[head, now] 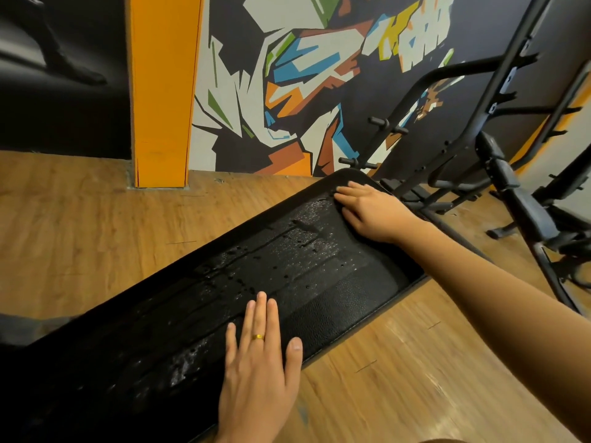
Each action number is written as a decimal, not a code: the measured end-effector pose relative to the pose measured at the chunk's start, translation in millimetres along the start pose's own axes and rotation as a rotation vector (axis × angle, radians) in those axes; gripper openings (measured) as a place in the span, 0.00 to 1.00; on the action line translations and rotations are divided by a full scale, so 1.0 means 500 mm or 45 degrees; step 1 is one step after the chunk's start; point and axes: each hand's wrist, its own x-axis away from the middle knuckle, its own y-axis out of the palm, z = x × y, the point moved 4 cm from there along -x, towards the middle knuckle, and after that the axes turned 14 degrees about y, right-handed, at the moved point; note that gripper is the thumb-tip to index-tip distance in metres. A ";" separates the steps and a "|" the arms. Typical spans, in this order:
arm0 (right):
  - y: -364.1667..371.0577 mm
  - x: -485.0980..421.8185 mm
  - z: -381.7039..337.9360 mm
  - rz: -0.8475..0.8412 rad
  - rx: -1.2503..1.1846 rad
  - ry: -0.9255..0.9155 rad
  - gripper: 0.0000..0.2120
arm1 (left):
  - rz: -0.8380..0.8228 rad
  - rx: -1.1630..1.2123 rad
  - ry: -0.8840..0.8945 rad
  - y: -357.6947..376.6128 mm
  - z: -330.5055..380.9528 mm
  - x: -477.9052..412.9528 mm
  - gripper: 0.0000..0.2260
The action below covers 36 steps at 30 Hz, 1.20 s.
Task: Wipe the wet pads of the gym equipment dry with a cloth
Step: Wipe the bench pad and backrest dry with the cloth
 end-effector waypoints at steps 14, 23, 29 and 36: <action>-0.005 0.107 0.020 0.036 -0.077 0.102 0.22 | -0.001 0.088 -0.008 -0.014 0.007 0.006 0.34; 0.011 0.232 0.020 0.293 -0.034 0.203 0.22 | -0.050 0.100 0.013 -0.018 0.004 0.001 0.34; 0.020 0.231 0.002 0.364 0.004 0.385 0.22 | -0.092 0.080 0.182 -0.038 -0.044 0.001 0.33; 0.048 0.297 -0.081 0.434 -0.051 0.265 0.20 | -0.066 0.165 0.193 -0.034 -0.053 0.004 0.32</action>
